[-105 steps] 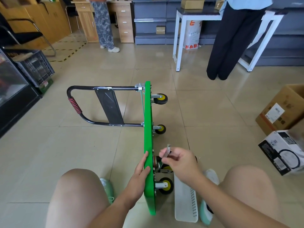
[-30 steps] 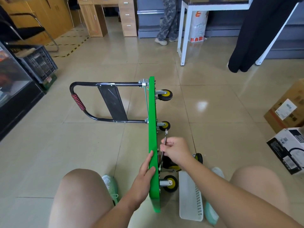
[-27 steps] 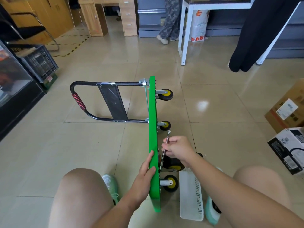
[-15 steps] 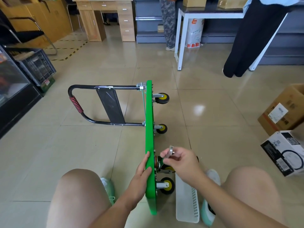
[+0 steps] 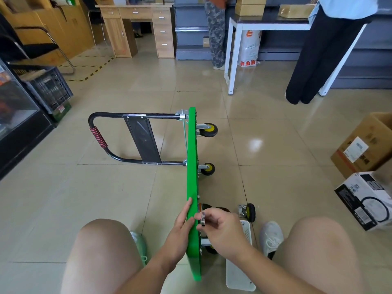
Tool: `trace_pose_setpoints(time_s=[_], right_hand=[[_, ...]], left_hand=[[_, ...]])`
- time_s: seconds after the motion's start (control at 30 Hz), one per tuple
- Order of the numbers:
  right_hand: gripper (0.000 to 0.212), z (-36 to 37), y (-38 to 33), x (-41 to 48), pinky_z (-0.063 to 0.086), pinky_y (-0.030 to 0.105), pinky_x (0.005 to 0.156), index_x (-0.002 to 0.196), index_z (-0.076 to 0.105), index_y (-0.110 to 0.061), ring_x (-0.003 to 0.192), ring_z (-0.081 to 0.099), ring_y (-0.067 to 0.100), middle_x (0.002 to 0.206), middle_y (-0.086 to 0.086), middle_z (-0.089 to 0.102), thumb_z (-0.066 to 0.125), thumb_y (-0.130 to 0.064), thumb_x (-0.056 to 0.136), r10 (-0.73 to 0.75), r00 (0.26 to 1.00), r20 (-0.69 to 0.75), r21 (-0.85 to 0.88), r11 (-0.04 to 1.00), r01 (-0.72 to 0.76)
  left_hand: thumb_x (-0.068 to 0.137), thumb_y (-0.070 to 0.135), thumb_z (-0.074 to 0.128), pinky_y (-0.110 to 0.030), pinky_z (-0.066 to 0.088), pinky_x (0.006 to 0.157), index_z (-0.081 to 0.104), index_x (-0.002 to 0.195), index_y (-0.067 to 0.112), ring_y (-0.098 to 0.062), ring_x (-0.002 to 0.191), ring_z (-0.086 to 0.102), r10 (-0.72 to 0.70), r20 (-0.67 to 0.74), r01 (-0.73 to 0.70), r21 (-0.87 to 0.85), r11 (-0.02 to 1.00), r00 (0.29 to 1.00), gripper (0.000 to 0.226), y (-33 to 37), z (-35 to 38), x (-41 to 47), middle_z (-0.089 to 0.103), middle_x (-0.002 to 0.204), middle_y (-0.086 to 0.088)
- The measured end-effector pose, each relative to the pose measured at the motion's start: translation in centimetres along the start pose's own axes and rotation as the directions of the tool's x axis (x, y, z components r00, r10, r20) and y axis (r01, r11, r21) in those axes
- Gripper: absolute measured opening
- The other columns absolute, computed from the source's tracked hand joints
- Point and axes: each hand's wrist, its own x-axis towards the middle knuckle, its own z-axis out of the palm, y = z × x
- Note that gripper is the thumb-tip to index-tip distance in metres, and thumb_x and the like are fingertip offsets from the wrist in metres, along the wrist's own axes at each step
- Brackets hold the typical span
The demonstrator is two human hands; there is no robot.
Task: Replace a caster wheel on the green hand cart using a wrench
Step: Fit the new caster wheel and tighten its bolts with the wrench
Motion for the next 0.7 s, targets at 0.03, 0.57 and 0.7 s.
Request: trace_pose_setpoints(time_s=[0.03, 0.57, 0.7], right_hand=[[0.047, -0.1, 0.1, 0.0, 0.058, 0.021, 0.082, 0.085, 0.076, -0.038, 0.089, 0.075, 0.01, 0.091, -0.005, 0.078, 0.067, 0.007, 0.084, -0.004, 1.0, -0.014, 0.002, 1.0, 0.004], [0.039, -0.2, 0.8, 0.9, 0.056, 0.015, 0.081, 0.085, 0.074, -0.043, 0.088, 0.075, 0.006, 0.091, -0.01, 0.077, 0.067, -0.004, 0.082, -0.006, 1.0, 0.02, -0.096, 0.995, 0.008], [0.029, -0.6, 0.4, 2.9, 0.057, 0.023, 0.086, 0.088, 0.073, -0.043, 0.092, 0.073, 0.006, 0.092, -0.013, 0.078, 0.071, -0.017, 0.078, 0.027, 1.0, -0.002, -0.125, 0.992, -0.027]], left_hand=[[0.11, 0.035, 0.049, -0.043, 0.031, 0.126, 0.039, 0.145, 0.069, -0.012, 0.147, 0.045, -0.002, -0.001, 0.002, 0.001, 1.0, 1.0, 0.049, -0.1, -0.1, 0.0, 0.045, 0.16, 0.012], [0.111, 0.037, 0.048, -0.041, 0.032, 0.126, 0.038, 0.143, 0.072, -0.008, 0.146, 0.046, 0.004, 0.005, -0.004, 0.023, 1.0, 1.0, 0.049, -0.4, -0.2, 0.2, 0.045, 0.16, 0.016], [0.112, 0.03, 0.045, -0.041, 0.03, 0.127, 0.038, 0.144, 0.069, -0.006, 0.147, 0.043, 0.001, -0.001, -0.001, 0.023, 1.0, 1.0, 0.051, -0.4, -0.2, 0.2, 0.041, 0.161, 0.02]])
